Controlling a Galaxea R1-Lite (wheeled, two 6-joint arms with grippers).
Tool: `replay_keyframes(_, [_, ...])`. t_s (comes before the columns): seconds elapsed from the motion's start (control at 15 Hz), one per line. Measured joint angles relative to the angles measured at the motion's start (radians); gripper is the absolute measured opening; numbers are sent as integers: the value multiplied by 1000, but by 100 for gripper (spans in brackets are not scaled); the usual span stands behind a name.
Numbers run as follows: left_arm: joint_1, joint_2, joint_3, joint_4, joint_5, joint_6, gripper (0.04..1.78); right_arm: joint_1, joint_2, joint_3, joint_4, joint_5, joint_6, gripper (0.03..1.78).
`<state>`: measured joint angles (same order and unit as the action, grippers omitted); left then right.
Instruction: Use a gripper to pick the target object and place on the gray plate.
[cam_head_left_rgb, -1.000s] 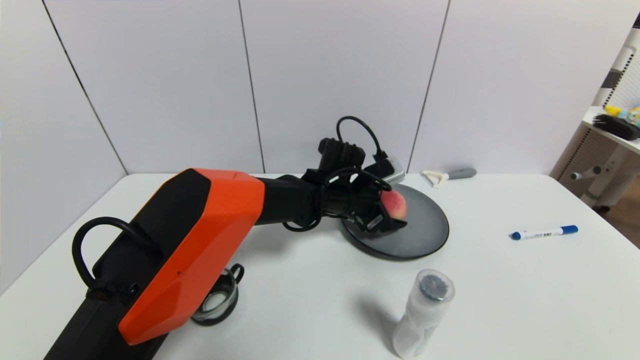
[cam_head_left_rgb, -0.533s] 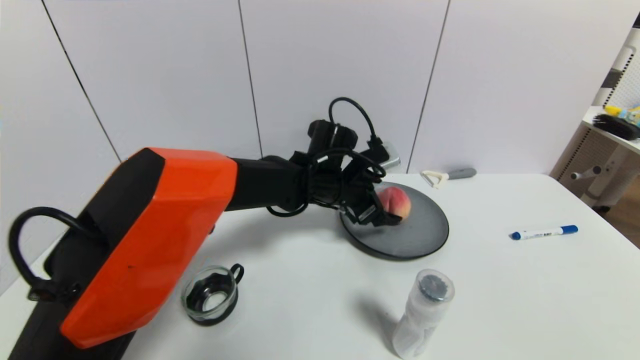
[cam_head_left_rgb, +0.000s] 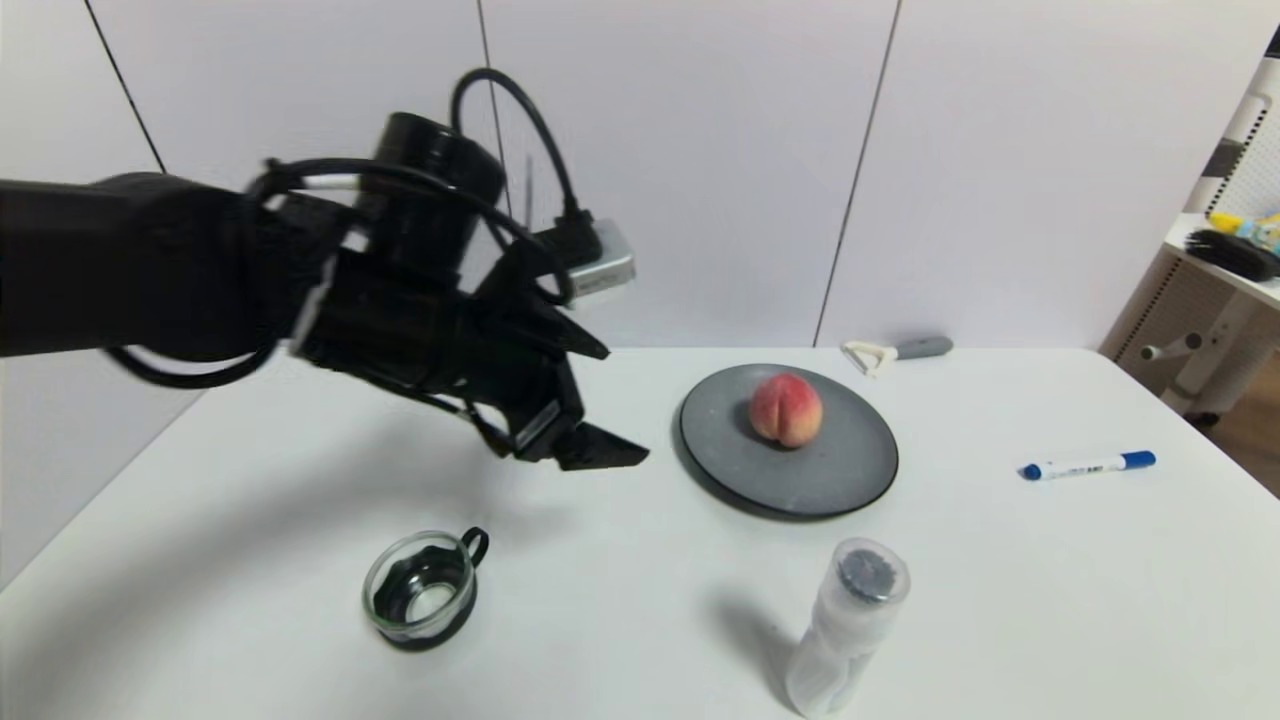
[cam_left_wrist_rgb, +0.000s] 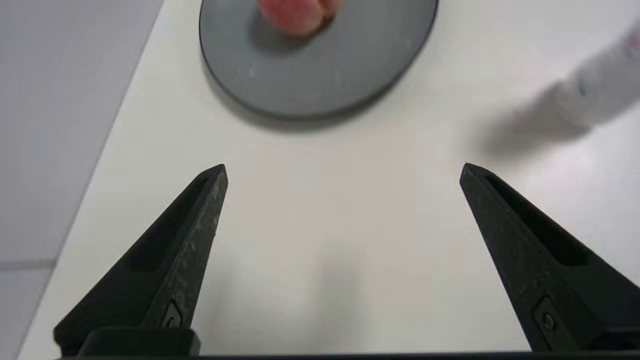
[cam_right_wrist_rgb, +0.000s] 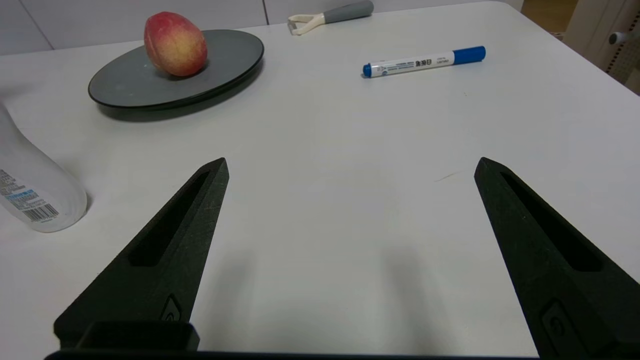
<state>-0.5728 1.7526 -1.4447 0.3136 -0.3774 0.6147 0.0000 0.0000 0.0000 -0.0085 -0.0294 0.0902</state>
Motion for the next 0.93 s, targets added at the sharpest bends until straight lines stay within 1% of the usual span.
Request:
replay_keyframes(0.27, [74, -376, 329, 15, 20, -32, 168, 0, 0, 0, 0, 1, 0, 170])
replay_keyframes(0.47, [154, -663, 518, -5, 24, -99, 169, 0, 0, 0, 0, 0, 0, 170])
replay_keyframes(0.6, [225, -842, 628, -41, 25, -163, 169, 0, 0, 0, 0, 0, 0, 170])
replay_keyframes(0.67, [270, -924, 685, -69, 26, -195, 169, 0, 0, 0, 0, 1, 0, 170])
replay_keyframes(0.8, [393, -1080, 801, -139, 25, -250, 169, 0, 0, 0, 0, 1, 0, 170])
replay_keyframes(0.93, [470, -1224, 899, -182, 25, -316, 169, 0, 0, 0, 0, 1, 0, 170])
